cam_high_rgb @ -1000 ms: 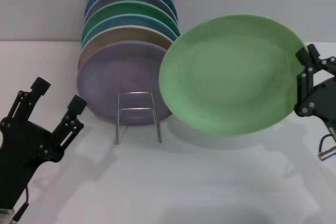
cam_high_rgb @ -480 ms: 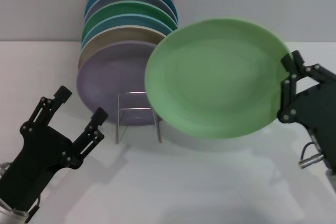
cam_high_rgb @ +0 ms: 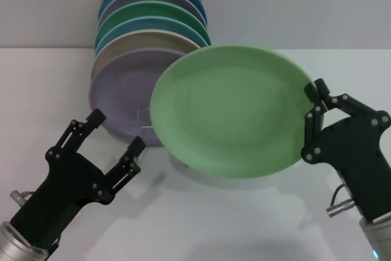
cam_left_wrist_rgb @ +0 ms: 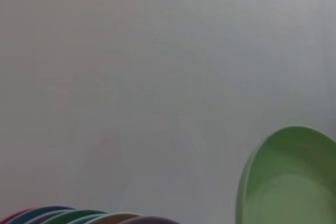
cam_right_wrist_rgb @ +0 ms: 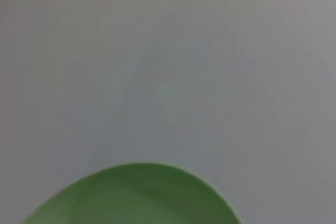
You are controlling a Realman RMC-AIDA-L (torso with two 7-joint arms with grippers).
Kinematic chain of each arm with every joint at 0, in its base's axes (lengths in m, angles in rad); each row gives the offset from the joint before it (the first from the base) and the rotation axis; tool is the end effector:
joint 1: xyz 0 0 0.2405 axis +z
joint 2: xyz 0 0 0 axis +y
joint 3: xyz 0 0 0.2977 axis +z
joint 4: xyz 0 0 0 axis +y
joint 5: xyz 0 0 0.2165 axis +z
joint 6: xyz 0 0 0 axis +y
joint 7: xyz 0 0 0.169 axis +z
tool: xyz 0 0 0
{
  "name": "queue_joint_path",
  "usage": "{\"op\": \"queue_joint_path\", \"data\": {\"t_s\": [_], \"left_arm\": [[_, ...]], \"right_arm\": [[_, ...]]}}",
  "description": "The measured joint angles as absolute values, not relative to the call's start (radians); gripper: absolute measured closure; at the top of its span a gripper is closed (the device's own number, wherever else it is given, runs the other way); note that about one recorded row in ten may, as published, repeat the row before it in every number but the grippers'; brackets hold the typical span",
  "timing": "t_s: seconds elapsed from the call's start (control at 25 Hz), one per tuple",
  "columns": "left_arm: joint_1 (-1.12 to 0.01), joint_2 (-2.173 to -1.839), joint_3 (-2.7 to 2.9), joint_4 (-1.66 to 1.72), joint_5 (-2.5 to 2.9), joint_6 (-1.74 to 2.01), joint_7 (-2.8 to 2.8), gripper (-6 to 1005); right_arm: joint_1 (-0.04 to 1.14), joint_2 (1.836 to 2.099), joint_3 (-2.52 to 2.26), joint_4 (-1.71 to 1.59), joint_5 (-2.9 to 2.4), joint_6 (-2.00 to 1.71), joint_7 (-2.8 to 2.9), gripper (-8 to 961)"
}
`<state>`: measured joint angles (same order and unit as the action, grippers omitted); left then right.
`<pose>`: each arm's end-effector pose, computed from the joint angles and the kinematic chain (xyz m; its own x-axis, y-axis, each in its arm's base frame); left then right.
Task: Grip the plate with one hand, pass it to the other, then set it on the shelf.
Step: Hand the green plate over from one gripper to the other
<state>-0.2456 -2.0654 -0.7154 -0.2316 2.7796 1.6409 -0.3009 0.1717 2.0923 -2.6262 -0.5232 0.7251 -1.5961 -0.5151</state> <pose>-0.2988 0.2569 -0.0769 0.5353 -0.1950 0.8219 0.5378 -0.6716 -0.5096 0.2576 0.2515 -0.0827 0.7271 0.5476 -0.4140 -0.3315 -0.2481 -0.9103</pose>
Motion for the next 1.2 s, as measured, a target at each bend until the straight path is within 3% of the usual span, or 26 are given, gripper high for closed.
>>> {"op": "queue_joint_path", "data": {"t_s": [1.2], "left_arm": [[-0.265, -2.068, -0.695, -0.271, 2.84, 1.535, -0.301, 169]], "right_arm": [[0.129, 2.092, -2.708, -0.484, 0.725, -1.661, -0.658, 932]]}}
